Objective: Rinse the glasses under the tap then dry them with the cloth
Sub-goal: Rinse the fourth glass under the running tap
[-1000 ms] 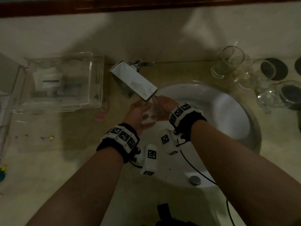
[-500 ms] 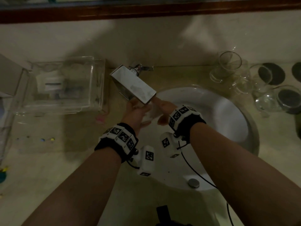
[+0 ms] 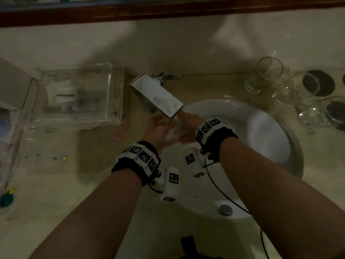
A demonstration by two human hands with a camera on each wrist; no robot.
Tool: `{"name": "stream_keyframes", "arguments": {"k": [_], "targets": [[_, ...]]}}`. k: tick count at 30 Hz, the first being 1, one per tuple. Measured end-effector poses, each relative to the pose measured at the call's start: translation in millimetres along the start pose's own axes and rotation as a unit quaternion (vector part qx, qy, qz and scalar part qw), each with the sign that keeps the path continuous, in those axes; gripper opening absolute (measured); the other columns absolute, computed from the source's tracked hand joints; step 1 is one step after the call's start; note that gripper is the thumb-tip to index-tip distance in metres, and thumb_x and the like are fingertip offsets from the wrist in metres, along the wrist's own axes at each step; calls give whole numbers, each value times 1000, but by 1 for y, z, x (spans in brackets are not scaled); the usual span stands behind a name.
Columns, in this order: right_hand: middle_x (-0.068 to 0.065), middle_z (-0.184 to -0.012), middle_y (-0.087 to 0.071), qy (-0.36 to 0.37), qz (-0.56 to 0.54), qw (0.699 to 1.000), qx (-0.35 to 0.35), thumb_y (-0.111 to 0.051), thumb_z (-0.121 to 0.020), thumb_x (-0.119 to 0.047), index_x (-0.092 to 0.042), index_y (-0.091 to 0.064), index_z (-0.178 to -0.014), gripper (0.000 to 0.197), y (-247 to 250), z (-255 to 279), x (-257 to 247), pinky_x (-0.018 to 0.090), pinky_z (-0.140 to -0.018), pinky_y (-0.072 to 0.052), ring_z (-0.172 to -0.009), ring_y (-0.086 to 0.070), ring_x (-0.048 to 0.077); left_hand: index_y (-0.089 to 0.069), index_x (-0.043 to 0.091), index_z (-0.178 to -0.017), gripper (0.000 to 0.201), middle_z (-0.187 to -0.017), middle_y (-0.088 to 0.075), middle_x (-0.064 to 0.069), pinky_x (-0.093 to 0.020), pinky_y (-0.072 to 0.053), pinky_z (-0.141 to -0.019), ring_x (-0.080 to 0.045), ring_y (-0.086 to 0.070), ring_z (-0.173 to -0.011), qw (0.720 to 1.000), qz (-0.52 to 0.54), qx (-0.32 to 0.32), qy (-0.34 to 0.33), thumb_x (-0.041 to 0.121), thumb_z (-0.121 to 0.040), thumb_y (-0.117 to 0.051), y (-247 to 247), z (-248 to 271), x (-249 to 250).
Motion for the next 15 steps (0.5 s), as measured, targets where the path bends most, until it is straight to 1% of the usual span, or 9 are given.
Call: {"name": "stream_keyframes", "arguments": {"k": [1, 3, 4, 6, 8, 10, 12, 14, 15], "targets": [[8, -118, -61, -16, -13, 1000, -16, -61, -90, -33, -15, -55, -113, 30, 2, -2, 3, 30, -65, -53, -95, -63, 23, -41, 23, -127, 52, -122, -56, 0, -49, -53, -90, -25, -59, -109, 1000, -16, 8, -23, 17, -85, -70, 1, 0, 0], [7, -90, -68, -57, -44, 997, -20, -50, -87, -62, -12, -61, -98, 53, -2, 6, 2, 18, -52, -44, -62, -63, 15, -39, 23, -123, 49, -121, -53, 2, -45, -51, -88, -24, -57, -108, 997, -46, 1, -56, 8, -86, -67, 3, -5, -3], [7, -77, -66, -63, -52, 997, -10, -42, -86, -69, -12, -60, -89, 60, -3, 5, 3, 15, -47, -39, -47, -58, 13, -38, 22, -121, 49, -122, -52, 0, -44, -49, -86, -25, -56, -108, 997, -48, -3, -65, 6, -85, -67, 4, -5, -4], [8, -69, -61, -65, -52, 996, 23, -39, -86, -71, -13, -57, -82, 61, -5, 5, 0, 13, -41, -36, -36, -49, 14, -39, 21, -119, 47, -120, -52, 0, -45, -48, -86, -26, -56, -110, 997, -33, -3, -64, 4, -85, -66, 6, -6, -5], [9, -69, -57, -47, -62, 995, 54, -42, -89, -64, -11, -55, -79, 56, -6, -1, 0, 13, -38, -35, -35, -46, 16, -41, 21, -120, 44, -116, -54, 2, -46, -48, -90, -24, -56, -109, 998, -11, -4, -55, 6, -87, -65, 6, -7, -6], [7, -67, -59, -32, -126, 991, 42, -42, -95, -53, -11, -55, -79, 48, -7, -3, -1, 14, -36, -36, -34, -50, 15, -42, 21, -128, 43, -121, -55, -1, -45, -51, -88, -23, -57, -107, 999, 2, -8, -36, 17, -91, -64, 5, -8, -7], [7, -66, -66, -6, -208, 978, 14, -39, -101, -35, -12, -54, -79, 35, -9, 1, 0, 17, -40, -44, -45, -59, 17, -44, 20, -133, 42, -122, -54, -3, -39, -55, -75, -24, -58, -102, 1000, 12, -13, 8, 33, -95, -57, 5, -8, -7], [11, -94, -66, 11, -235, 972, 8, -39, -101, -28, -18, -54, -81, 27, -9, 1, 1, 27, -66, -53, -73, -64, 23, -49, 18, -134, 45, -123, -54, -7, -34, -55, -61, -25, -59, -97, 999, 25, -21, 38, 43, -96, -51, 2, -6, -6], [13, -108, -61, 19, -211, 977, 22, -41, -99, -28, -21, -55, -83, 22, -9, 1, 0, 35, -78, -52, -87, -62, 27, -50, 18, -133, 45, -124, -54, -7, -33, -54, -59, -25, -59, -97, 999, 28, -21, 39, 44, -96, -51, 1, -6, -6]]}}
Point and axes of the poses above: each hand's wrist, its own z-axis away from the middle knuckle, its own y-axis out of the back of the hand, x = y × z, the point moved 1 cm from there along -z, towards the middle knuckle
